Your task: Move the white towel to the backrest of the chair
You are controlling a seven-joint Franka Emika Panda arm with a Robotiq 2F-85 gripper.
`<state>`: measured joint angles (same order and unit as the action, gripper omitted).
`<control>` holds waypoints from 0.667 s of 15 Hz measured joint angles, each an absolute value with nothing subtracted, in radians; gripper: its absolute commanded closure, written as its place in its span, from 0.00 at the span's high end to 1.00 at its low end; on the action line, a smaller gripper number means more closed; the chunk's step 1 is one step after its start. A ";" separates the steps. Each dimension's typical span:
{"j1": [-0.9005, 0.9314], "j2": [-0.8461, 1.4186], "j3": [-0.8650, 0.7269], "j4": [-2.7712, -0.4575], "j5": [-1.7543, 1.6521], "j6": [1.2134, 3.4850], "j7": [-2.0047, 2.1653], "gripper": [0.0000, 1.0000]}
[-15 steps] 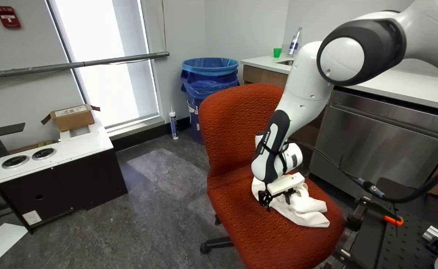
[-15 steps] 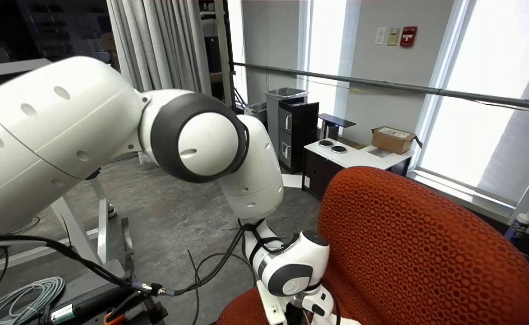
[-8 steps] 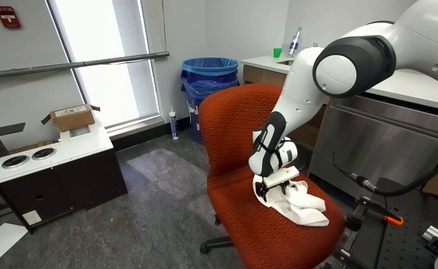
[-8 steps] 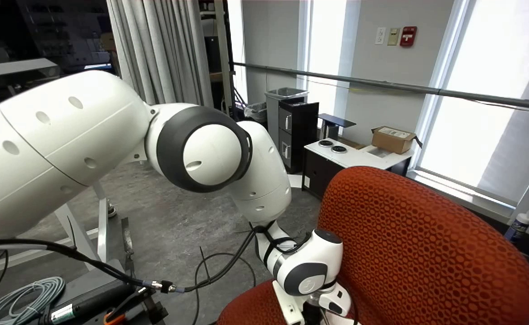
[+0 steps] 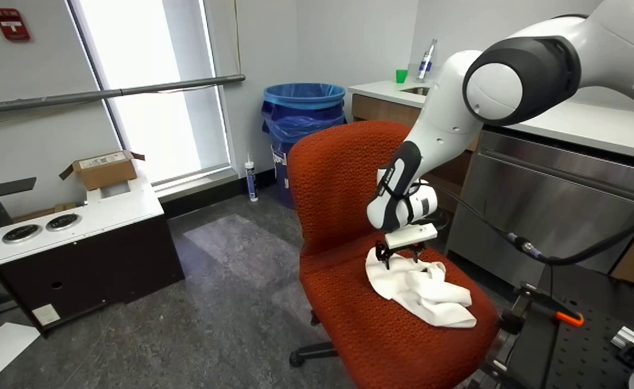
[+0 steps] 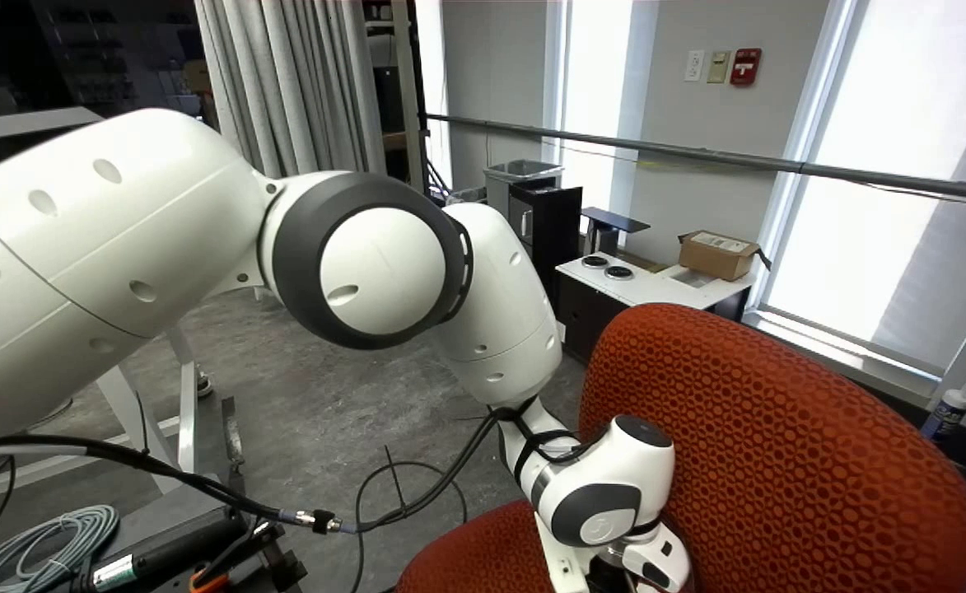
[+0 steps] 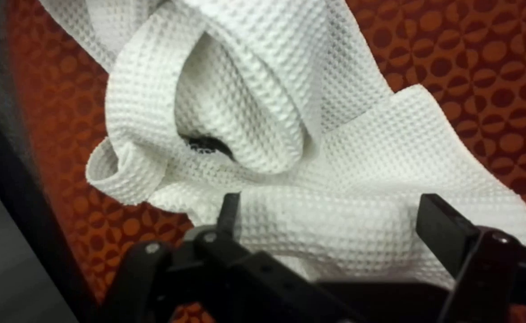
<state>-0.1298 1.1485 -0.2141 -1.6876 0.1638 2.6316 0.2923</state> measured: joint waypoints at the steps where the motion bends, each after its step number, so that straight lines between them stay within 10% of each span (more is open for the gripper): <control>1: -0.143 1.149 -0.210 -1.681 0.184 2.618 0.307 1.00; 10: -0.214 1.207 -0.149 -1.565 0.388 2.527 0.497 1.00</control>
